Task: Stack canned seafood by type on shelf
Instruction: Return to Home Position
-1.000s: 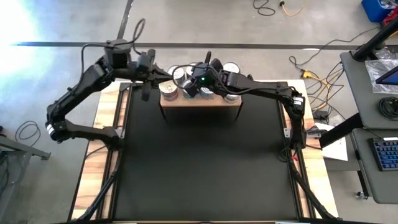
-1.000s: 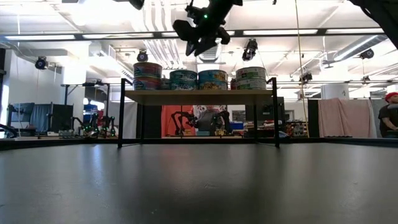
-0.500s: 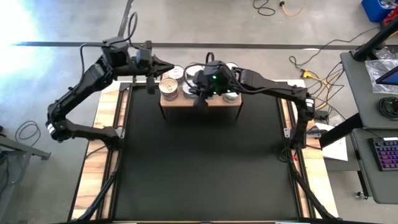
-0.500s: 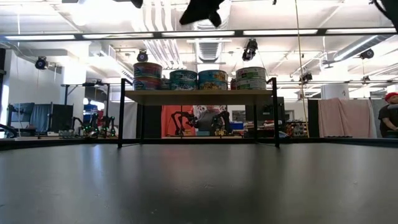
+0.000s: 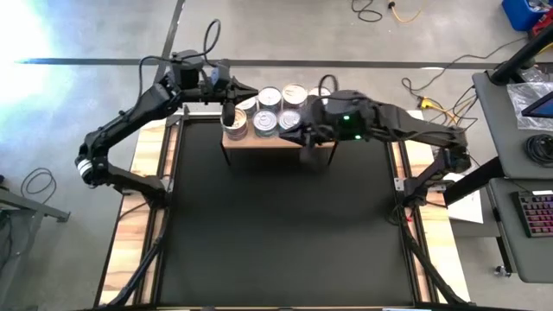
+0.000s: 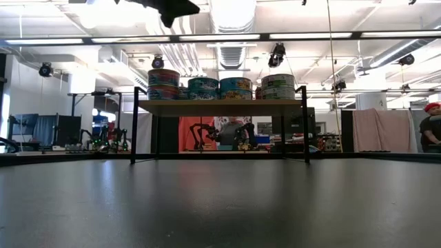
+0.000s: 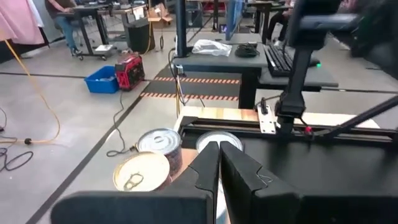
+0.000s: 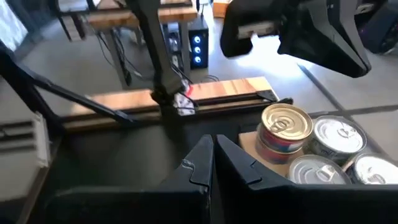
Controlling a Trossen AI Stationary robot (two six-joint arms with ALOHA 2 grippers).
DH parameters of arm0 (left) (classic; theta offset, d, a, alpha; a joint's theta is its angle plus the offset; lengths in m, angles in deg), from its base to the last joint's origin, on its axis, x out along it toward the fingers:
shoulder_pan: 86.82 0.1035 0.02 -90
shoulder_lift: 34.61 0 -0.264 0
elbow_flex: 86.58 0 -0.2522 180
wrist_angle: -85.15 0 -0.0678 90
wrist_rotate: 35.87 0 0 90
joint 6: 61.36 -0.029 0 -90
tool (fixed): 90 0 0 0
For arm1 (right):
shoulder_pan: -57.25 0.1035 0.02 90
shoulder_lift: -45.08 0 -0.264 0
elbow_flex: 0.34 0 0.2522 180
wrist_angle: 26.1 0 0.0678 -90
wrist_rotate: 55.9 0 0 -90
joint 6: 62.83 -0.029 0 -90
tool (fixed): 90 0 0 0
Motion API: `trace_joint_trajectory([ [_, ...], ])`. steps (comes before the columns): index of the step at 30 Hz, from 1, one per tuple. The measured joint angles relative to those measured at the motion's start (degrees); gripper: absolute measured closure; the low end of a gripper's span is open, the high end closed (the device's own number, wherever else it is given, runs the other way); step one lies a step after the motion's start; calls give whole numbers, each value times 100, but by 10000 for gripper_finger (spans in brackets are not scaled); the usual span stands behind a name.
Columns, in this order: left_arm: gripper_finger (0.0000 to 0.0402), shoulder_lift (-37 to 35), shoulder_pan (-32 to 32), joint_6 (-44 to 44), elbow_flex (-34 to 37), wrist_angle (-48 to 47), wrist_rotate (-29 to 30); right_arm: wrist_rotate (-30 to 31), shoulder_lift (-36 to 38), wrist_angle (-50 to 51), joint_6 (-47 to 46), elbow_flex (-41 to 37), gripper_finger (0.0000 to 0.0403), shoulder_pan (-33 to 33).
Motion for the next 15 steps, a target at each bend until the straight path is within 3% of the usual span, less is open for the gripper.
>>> trace_joint_trajectory([
  [8,402,106,-25,1006,0,916,3,5,396,-38,-1012,55,393,42],
  [11,402,-34,-115,735,1,955,25,-10,447,-581,-1214,200,393,38],
  [13,402,-183,-243,422,130,927,82,-313,503,-673,-500,193,392,112],
  [15,402,-391,-466,303,454,958,239,-1022,543,-713,607,72,390,345],
])
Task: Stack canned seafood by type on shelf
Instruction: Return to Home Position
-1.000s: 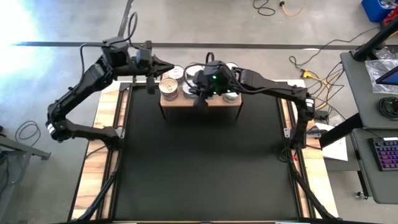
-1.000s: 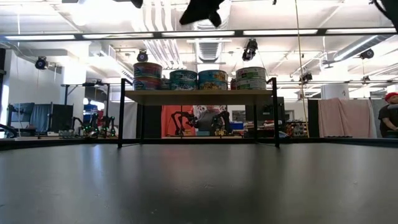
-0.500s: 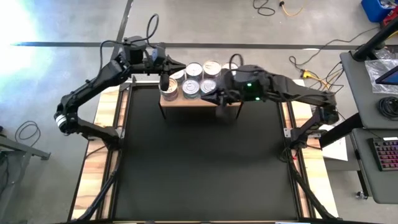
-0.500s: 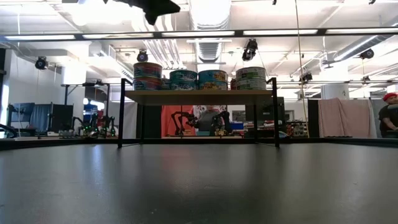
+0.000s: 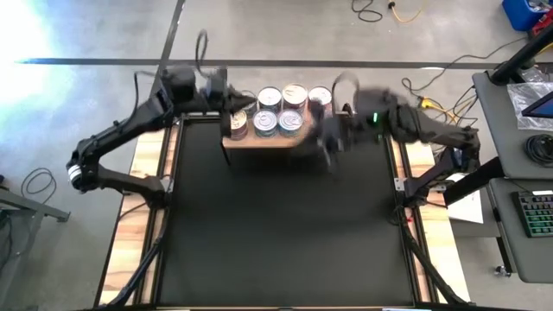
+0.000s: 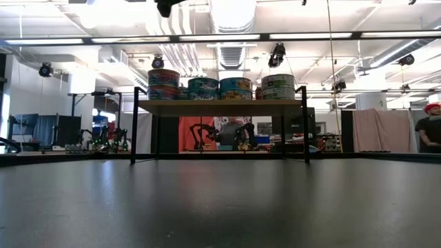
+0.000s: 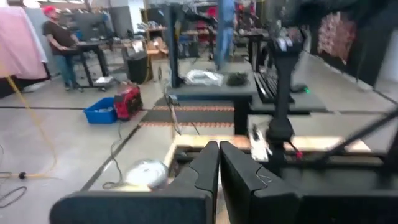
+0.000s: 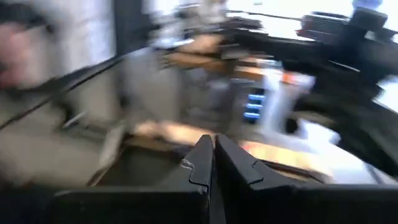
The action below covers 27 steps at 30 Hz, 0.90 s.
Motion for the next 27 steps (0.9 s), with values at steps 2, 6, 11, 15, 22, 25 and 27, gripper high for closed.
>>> trace_joint_trajectory([
  [2,402,-264,-286,-40,532,185,185,-479,72,10,571,-252,390,265],
  [6,402,-946,-859,-9,1827,982,206,-151,553,-123,1121,-1478,390,679],
  [11,402,-1755,-1350,1686,2936,1413,8,14,1354,-1872,670,-3504,390,610],
  [15,402,-2290,-1387,4272,3397,1396,650,-26,1727,-3013,-603,-4566,390,455],
  [22,402,-3057,-1388,4207,3686,1702,1211,97,2090,-3838,-690,-5465,390,452],
  [25,402,-3197,-1379,3713,3462,1918,1171,101,2215,-3983,-167,-5703,390,393],
  [27,402,-3267,-1379,3601,3274,1930,1029,-119,2252,-3991,198,-5860,390,383],
])
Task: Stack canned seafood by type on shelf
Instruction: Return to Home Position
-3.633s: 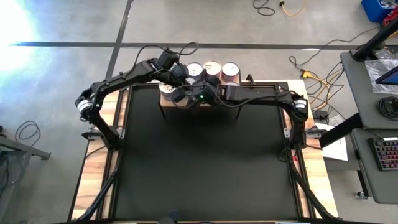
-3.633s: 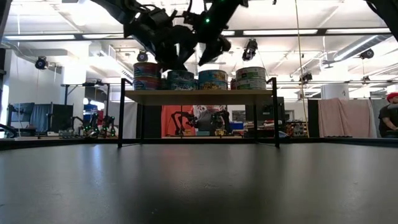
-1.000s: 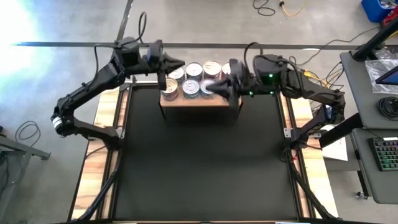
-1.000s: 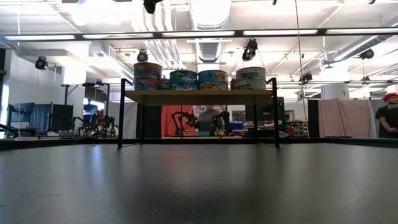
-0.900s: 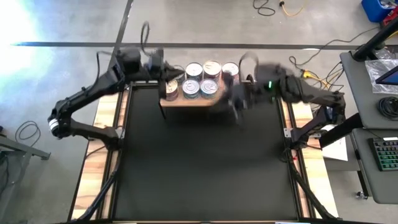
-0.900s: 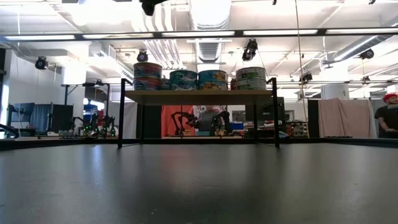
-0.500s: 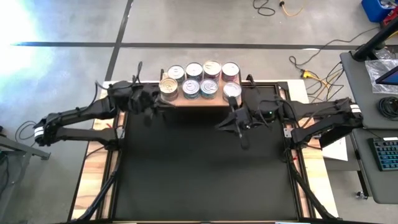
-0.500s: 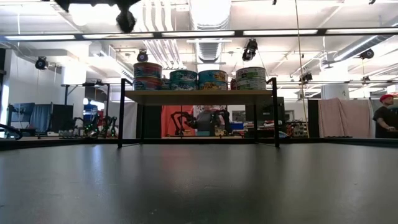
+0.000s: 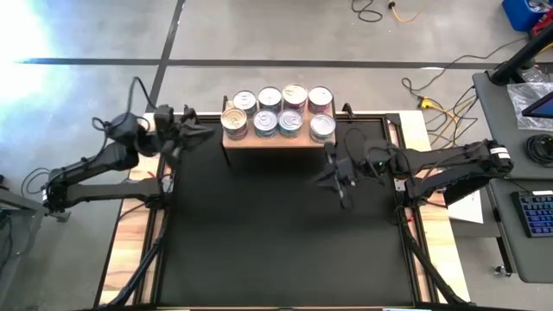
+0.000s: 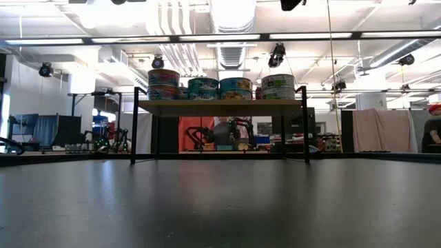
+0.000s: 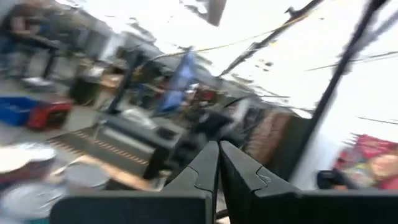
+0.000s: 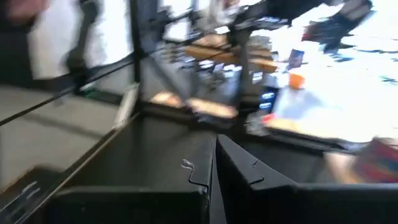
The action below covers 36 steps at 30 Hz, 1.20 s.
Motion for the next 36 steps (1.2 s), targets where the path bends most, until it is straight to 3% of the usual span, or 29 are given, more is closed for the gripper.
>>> trace_joint_trajectory([
  [5,402,-7,4,510,-409,-145,-955,-533,-18,79,-1,-388,390,20],
  [11,402,221,15,830,-986,-678,-881,-354,-126,226,-959,-532,390,-9],
  [15,402,420,111,835,-1443,-695,-872,-195,-113,209,-96,-611,390,-331],
  [19,402,450,331,253,-1734,-667,-556,-381,-43,21,158,-992,390,-725],
  [26,402,-182,317,-470,-1024,-782,-569,-195,525,-2514,89,-2624,390,-774],
  [31,402,-919,311,-473,-269,-750,-573,374,1224,-2428,70,-3158,390,-364],
  [34,402,-1096,304,-479,-166,-751,-622,268,1598,-2438,62,-3332,390,-239],
  [36,402,-1148,305,-944,-122,-737,-1168,41,1920,-2423,63,-3479,390,-235],
])
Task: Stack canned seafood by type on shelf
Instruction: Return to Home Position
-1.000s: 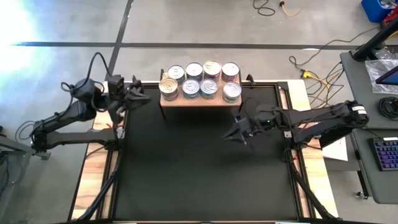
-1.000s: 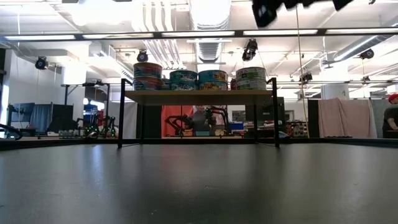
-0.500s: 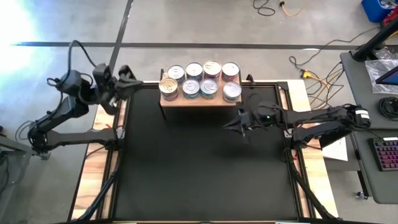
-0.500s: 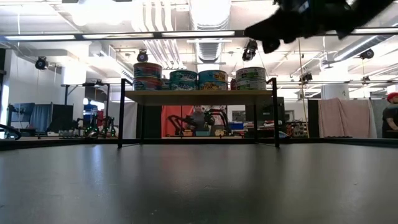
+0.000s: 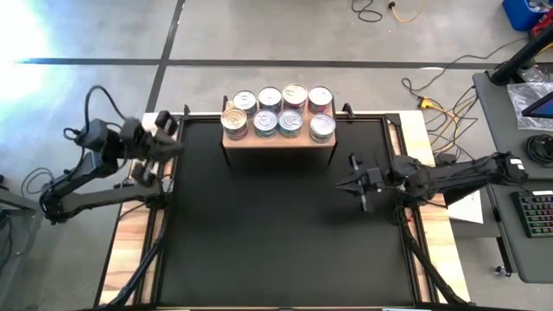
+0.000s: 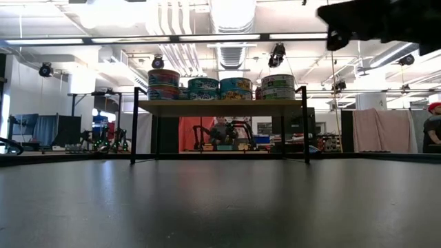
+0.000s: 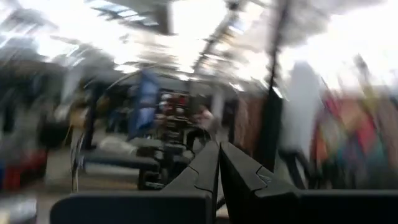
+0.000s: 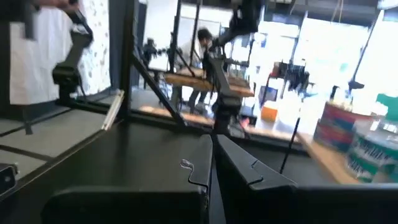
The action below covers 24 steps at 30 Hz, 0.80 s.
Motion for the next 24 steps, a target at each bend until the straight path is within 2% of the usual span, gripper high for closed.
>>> trace_joint_trajectory([
  [4,402,-182,-6,-2423,376,-41,-1223,28,922,380,76,-298,390,-1],
  [5,402,-253,-33,-2781,504,-38,-1367,135,1194,614,74,-363,390,-1],
  [10,402,-708,-61,-2726,1190,-41,-700,364,2265,2068,-57,-400,390,1],
  [16,402,-1330,-67,-2742,1978,-128,-277,442,3075,3490,39,130,390,1],
  [24,402,-1651,-79,-2320,2834,-204,349,1076,3592,3659,311,30,390,1],
])
